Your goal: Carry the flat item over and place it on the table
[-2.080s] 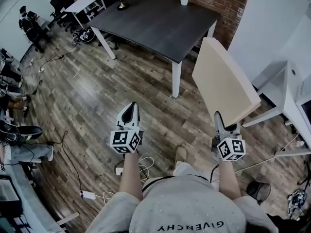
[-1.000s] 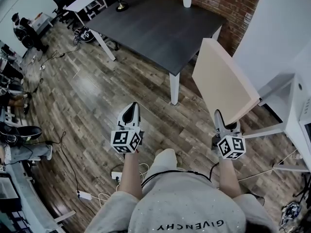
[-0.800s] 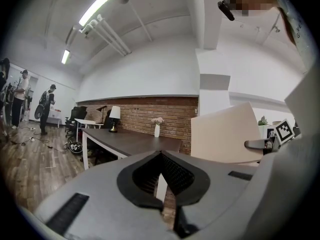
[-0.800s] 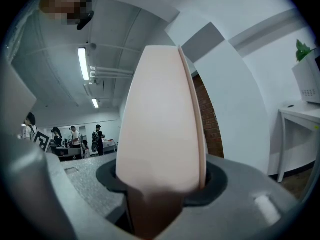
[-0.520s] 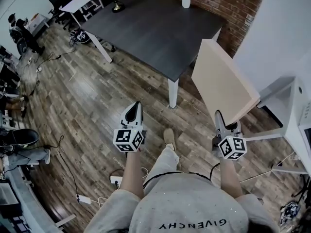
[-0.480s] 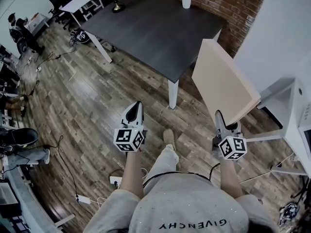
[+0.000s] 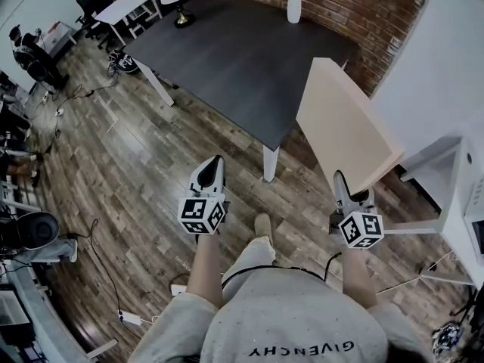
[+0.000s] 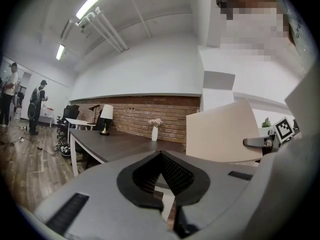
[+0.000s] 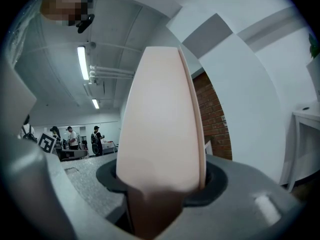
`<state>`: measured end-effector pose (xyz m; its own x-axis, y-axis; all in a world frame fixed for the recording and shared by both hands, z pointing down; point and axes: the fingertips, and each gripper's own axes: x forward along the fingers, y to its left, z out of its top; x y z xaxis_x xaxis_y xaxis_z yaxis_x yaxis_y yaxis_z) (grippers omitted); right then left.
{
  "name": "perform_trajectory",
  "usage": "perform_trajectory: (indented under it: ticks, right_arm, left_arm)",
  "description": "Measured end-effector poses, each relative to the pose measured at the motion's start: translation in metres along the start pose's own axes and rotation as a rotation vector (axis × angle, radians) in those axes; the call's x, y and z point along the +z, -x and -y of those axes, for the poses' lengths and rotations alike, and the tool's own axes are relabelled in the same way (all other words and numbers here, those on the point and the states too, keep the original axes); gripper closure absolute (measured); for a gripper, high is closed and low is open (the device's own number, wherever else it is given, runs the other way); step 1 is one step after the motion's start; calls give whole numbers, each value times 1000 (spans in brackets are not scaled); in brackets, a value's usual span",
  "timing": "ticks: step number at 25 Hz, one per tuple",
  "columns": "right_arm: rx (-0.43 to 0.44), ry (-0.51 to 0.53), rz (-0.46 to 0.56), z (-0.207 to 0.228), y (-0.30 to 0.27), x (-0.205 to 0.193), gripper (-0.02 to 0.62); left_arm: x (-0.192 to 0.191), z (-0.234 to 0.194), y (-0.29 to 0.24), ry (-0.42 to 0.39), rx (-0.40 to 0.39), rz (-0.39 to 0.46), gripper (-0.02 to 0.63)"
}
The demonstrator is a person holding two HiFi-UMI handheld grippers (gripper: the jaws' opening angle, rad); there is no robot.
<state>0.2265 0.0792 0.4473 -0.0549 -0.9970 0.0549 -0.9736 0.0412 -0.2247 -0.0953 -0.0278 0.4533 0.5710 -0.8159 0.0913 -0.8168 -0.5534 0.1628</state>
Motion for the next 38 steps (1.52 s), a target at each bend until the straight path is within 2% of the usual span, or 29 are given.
perform_trajectory:
  ticks: [7, 16, 25, 38]
  right_arm:
    - [4, 0, -15, 0, -48, 2, 333]
    - [7, -3, -34, 3, -110, 2, 333]
    - [2, 1, -34, 1, -171, 0, 333]
    - [20, -5, -56, 6, -214, -6, 333]
  left_arm:
    - [3, -27, -38, 17, 11, -15, 607]
    - [-6, -51, -98, 40, -14, -45, 607]
    - [0, -90, -149, 36, -19, -46, 607]
    - [-22, -93, -183, 52, -46, -95, 607]
